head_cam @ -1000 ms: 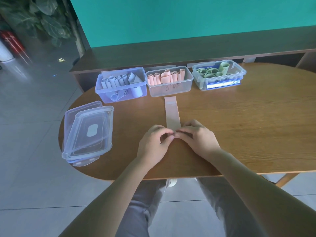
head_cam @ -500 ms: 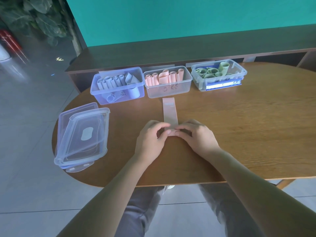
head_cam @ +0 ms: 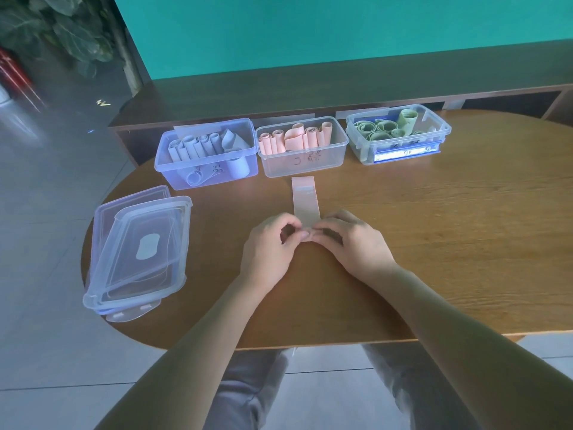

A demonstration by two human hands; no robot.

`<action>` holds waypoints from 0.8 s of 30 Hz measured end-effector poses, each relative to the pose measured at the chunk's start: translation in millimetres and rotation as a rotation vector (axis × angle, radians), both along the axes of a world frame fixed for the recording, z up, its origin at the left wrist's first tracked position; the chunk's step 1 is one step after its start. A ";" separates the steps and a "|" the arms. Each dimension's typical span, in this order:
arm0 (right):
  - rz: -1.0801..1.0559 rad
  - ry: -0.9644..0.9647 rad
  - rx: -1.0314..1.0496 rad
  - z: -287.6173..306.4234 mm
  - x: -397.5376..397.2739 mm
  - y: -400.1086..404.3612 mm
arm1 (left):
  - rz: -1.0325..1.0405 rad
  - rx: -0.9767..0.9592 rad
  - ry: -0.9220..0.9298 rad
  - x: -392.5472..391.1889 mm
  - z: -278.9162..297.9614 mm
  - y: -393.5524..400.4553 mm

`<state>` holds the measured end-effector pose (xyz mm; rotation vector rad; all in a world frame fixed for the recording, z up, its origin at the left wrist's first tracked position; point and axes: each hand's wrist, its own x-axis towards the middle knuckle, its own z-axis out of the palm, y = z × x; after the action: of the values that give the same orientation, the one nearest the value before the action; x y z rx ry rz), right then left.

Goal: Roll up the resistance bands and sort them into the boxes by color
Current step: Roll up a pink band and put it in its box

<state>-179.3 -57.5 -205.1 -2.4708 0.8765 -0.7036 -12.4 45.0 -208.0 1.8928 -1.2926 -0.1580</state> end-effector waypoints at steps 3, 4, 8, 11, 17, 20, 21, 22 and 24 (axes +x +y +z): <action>-0.032 0.016 -0.041 -1.0 5.9 -2.8 | 0.014 -0.030 -0.037 1.6 1.5 -3.1; -0.037 0.023 -0.057 -1.5 7.8 -4.2 | 0.009 -0.017 -0.044 2.4 1.8 -4.1; -0.048 0.044 -0.099 -3.5 13.4 -12.0 | -0.009 0.067 -0.093 5.6 1.8 -9.5; -0.016 0.013 -0.065 -1.3 17.0 -17.4 | 0.016 0.094 -0.118 9.6 2.3 -16.3; 0.025 -0.003 0.006 0.6 21.1 -27.0 | 0.047 0.036 -0.063 17.7 0.0 -31.4; 0.010 -0.011 0.017 0.1 24.2 -32.2 | 0.017 -0.025 -0.023 21.1 0.5 -34.9; 0.006 -0.011 0.016 -0.1 25.5 -33.6 | -0.001 -0.033 -0.021 21.3 1.0 -34.9; 0.003 -0.009 0.015 -0.2 26.8 -35.1 | -0.018 -0.036 -0.016 21.4 1.6 -34.7; -0.009 -0.012 0.006 -1.7 29.4 -38.3 | -0.034 -0.036 0.004 22.2 1.4 -34.8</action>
<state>-149.9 -95.8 -206.8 -2.4565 0.8843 -0.7167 9.8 10.2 -206.6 1.8402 -1.3169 -0.1552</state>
